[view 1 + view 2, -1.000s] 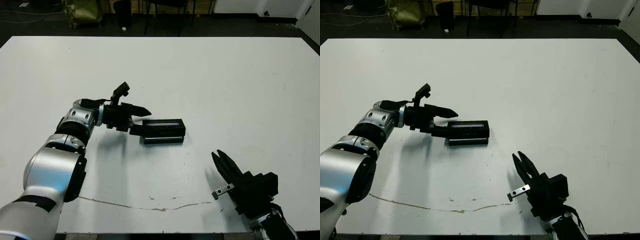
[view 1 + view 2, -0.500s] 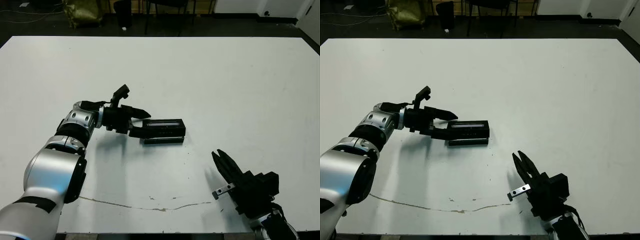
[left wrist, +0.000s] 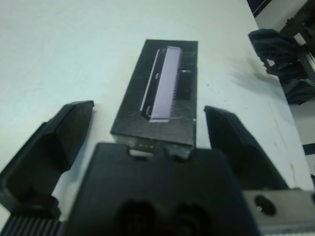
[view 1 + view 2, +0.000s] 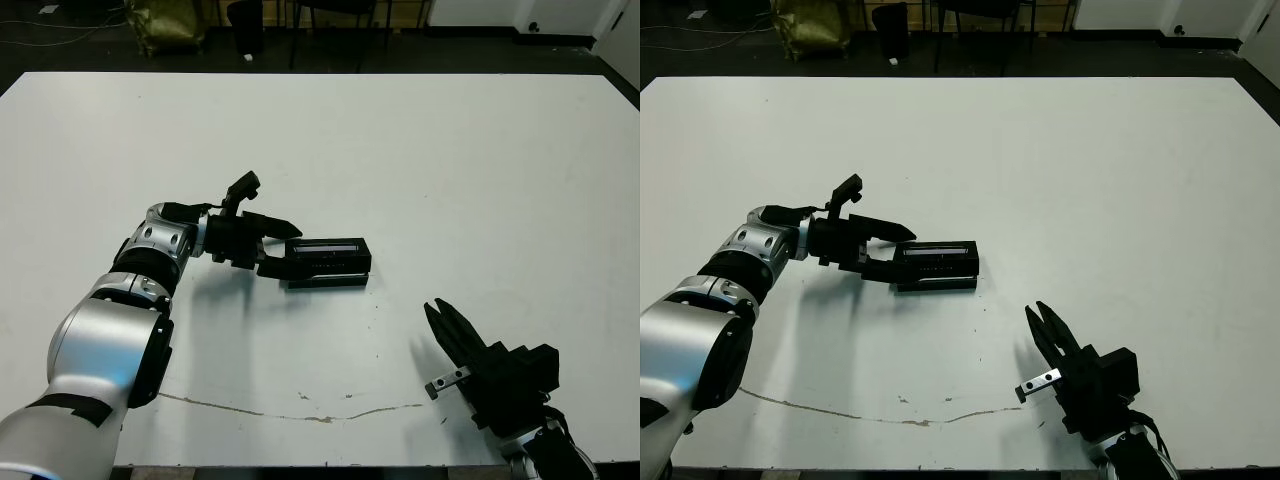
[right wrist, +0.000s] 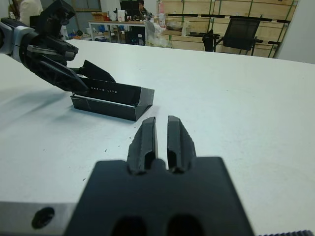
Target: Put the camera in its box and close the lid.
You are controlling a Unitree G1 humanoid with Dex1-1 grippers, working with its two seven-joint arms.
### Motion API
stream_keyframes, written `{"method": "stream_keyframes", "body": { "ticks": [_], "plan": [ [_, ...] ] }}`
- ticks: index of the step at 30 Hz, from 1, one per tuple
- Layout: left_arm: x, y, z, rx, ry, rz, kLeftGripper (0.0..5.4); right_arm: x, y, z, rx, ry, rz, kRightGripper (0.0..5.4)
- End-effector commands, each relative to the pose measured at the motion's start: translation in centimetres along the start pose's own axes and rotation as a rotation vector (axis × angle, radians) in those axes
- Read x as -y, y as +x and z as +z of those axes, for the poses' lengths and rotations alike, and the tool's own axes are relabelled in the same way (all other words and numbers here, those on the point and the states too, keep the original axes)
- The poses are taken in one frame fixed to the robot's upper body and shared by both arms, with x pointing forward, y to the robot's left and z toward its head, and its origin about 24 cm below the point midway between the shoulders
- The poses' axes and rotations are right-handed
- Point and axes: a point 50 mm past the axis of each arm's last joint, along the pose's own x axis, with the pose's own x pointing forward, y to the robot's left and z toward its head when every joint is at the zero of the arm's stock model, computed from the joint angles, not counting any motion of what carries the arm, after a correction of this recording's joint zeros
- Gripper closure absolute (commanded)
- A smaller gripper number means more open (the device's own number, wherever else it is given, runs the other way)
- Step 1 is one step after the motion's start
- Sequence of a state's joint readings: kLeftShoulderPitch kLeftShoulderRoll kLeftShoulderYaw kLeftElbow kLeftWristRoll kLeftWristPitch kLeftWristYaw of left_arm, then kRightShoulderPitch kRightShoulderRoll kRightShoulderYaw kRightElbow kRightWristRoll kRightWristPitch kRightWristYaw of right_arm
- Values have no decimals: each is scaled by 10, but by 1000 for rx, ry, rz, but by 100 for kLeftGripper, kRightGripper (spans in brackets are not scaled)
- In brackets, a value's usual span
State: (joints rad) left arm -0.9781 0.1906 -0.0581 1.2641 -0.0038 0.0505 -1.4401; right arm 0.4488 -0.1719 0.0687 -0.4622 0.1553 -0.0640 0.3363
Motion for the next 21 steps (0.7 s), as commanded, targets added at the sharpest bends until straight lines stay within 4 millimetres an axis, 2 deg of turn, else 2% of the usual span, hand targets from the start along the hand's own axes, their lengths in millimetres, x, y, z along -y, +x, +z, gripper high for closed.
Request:
{"method": "stream_keyframes", "body": {
  "ticks": [1, 3, 6, 16, 18, 21],
  "plan": [
    [2, 0, -13, -17, -45, -10, 1, -1, -11, -10, -71, 10, -2, 540],
    [2, 0, -13, -15, -49, -9, 1, -1, -11, -11, -73, 8, -4, 540],
    [2, 1, -14, -10, -66, -19, 37, -1, -12, -11, -76, 14, -2, 540],
    [1, 2, -18, -1, -189, 15, 277, -1, -11, -10, -79, 11, -5, 540],
    [1, 1, -18, 2, -199, 24, 305, -2, -11, -10, -87, 19, -8, 540],
    [1, 1, -18, 5, -203, 26, 315, -1, -10, -11, -74, 16, -3, 540]
  ]
}}
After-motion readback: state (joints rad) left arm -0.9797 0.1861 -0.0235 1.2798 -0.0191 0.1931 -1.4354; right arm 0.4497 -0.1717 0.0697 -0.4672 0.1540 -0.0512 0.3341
